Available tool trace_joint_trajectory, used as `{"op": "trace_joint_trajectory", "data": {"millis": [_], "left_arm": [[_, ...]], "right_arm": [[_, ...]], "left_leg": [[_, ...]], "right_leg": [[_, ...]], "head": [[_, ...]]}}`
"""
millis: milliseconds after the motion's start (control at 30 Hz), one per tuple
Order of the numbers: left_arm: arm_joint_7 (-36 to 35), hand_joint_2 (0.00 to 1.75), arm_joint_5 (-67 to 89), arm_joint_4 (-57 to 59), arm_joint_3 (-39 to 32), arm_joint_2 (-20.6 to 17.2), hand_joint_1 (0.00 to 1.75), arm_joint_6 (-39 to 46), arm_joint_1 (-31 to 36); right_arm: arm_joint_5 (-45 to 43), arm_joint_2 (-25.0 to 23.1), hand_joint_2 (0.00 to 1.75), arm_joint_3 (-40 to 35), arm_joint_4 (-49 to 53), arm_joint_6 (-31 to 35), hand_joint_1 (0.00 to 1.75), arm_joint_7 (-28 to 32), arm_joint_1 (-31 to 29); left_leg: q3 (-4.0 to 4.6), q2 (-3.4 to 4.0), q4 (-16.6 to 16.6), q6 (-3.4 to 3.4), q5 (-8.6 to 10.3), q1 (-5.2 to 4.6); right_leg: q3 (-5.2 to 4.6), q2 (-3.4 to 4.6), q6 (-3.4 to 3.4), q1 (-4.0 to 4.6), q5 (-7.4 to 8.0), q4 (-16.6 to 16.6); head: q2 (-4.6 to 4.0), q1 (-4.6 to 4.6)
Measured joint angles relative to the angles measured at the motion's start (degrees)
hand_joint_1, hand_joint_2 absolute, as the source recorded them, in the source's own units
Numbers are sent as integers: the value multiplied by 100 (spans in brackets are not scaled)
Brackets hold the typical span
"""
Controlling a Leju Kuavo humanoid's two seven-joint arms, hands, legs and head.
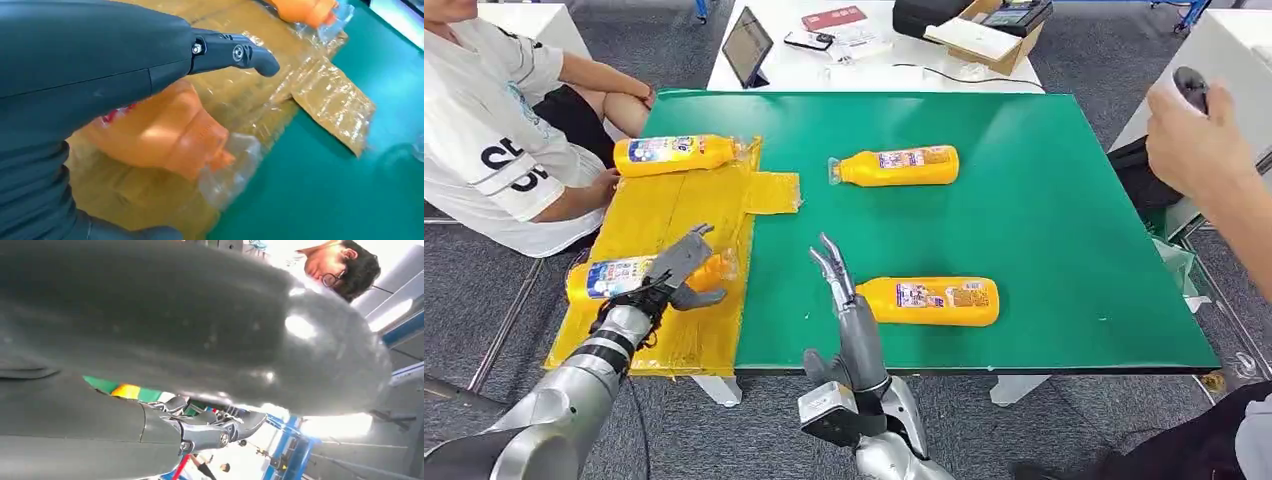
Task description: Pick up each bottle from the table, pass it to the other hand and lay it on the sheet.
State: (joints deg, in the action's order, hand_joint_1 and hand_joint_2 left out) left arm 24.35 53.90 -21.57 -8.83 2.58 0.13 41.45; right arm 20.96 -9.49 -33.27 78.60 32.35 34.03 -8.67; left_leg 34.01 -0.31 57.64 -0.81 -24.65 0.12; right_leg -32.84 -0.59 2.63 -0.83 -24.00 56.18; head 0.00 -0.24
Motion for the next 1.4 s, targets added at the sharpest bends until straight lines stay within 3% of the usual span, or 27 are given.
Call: {"op": "trace_joint_trajectory", "data": {"millis": [33,233,267,433,633,733,767,1033,1200,1400], "left_arm": [[2,0,0,-6,-17,13,0,-4,-2],[363,0,-926,-123,-149,118,0,366,-100],[437,175,-1304,-172,-216,160,0,480,-139],[835,175,-3061,-643,-356,332,0,846,-377],[1556,175,-3575,-1828,-47,463,0,2991,-880],[1587,175,-4037,-2860,466,551,0,3440,-1358],[1587,175,-4107,-3220,683,590,0,3466,-1506],[1561,175,-4568,-4863,2002,861,0,3390,-2685],[1582,175,-4501,-5071,2425,912,0,3776,-3330],[1585,175,-3670,-5176,2596,925,0,3987,-3557]], "right_arm": [[0,-4,0,0,-9,-2,0,-2,0],[11,-4,0,0,-50,-44,0,-2,-1],[24,-4,0,0,-68,-52,0,-9,-1],[125,-18,0,-4,-208,-79,0,-59,-6],[266,-31,0,-17,-363,-11,0,-111,-41],[317,-24,0,-15,-418,118,0,-138,-57],[341,-15,175,-13,-435,170,0,-151,-67],[1343,284,175,287,-533,380,0,-848,-136],[1879,649,175,758,-547,333,0,-1322,-132],[2162,861,175,1237,-588,-116,0,-1858,-187]], "left_leg": [[0,1,0,0,0,0],[9,2,0,1,-1,5],[13,2,0,1,0,5],[34,2,0,0,2,4],[47,2,2,1,0,3],[60,1,2,0,0,3],[63,-2,2,0,0,3],[64,2,2,-4,-4,-6],[68,2,3,-4,-5,-6],[69,2,3,-4,-4,-4]], "right_leg": [[-1,0,0,1,0,0],[-13,2,-1,4,-1,1],[-17,2,-1,4,-1,2],[-32,2,0,3,0,2],[-46,2,1,3,0,1],[-59,1,1,3,0,-1],[-62,0,1,2,0,-2],[-63,2,2,-7,0,-7],[-67,2,2,-6,0,-8],[-67,2,2,-2,0,-6]], "head": [[0,0],[0,0],[0,0],[0,0],[0,2],[0,0],[0,0],[0,0],[0,0],[0,-2]]}}
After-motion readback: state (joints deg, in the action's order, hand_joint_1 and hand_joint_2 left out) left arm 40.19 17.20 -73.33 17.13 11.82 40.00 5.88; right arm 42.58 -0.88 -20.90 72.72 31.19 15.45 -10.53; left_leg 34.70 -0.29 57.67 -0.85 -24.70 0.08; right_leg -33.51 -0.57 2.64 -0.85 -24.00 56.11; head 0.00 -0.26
